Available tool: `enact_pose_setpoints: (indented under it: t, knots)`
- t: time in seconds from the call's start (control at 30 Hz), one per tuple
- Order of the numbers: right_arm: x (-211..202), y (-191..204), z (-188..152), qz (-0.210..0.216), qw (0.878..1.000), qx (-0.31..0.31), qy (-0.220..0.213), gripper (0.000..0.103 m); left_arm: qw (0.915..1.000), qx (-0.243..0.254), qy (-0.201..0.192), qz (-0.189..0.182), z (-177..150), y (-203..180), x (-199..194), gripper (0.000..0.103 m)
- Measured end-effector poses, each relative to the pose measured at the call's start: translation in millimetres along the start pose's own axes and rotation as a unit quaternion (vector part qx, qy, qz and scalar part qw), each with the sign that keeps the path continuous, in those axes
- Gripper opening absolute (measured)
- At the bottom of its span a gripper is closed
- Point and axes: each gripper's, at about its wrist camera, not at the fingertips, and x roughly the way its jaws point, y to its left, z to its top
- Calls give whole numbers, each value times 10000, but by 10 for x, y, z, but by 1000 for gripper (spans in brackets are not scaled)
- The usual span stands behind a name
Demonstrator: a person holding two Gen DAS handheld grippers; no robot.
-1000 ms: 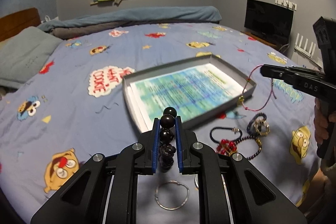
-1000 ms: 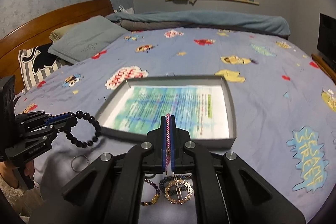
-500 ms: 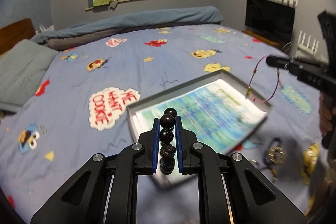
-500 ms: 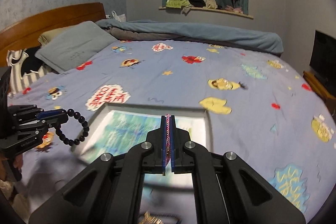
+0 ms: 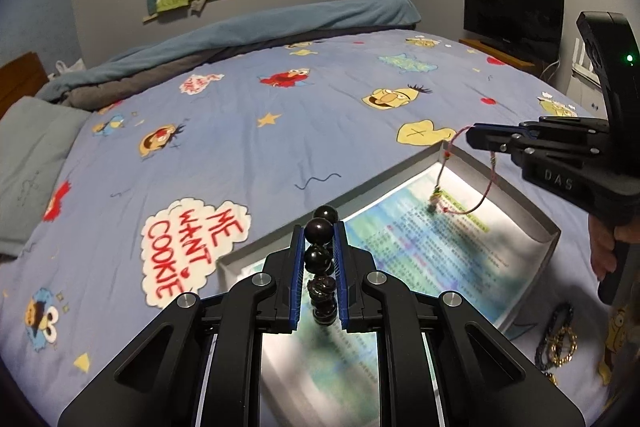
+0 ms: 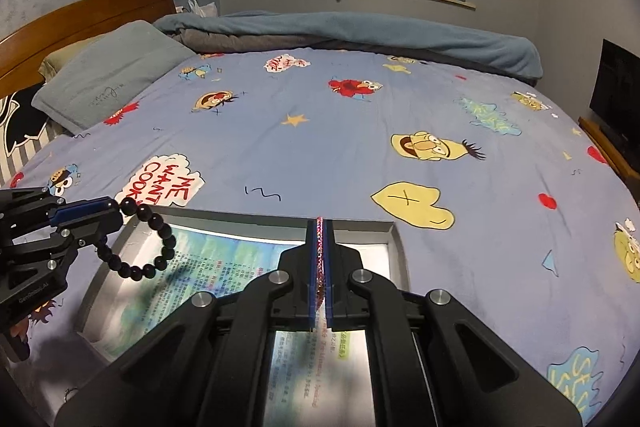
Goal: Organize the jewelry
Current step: 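Carry both bracelets into the grey tray and open both tools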
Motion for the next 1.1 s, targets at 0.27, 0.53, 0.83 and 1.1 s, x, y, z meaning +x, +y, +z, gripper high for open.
enact_pose_setpoints:
  t: [0.27,0.53,0.83,1.1]
  knots:
    - [193,35,-67,88,9999,-6,111,3,9991,-294,303,-91,-135,104,302,15]
    - [382,-58,-170,-231,9988,36,427,2,9943,-757,714,244,-315,462,510,15]
    - [577,-146,-301,-408,9955,64,854,3,9923,-687,933,439,-418,484,647,15]
    - [628,-149,-338,-454,9943,-11,965,3,9918,-503,1066,501,-437,429,707,15]
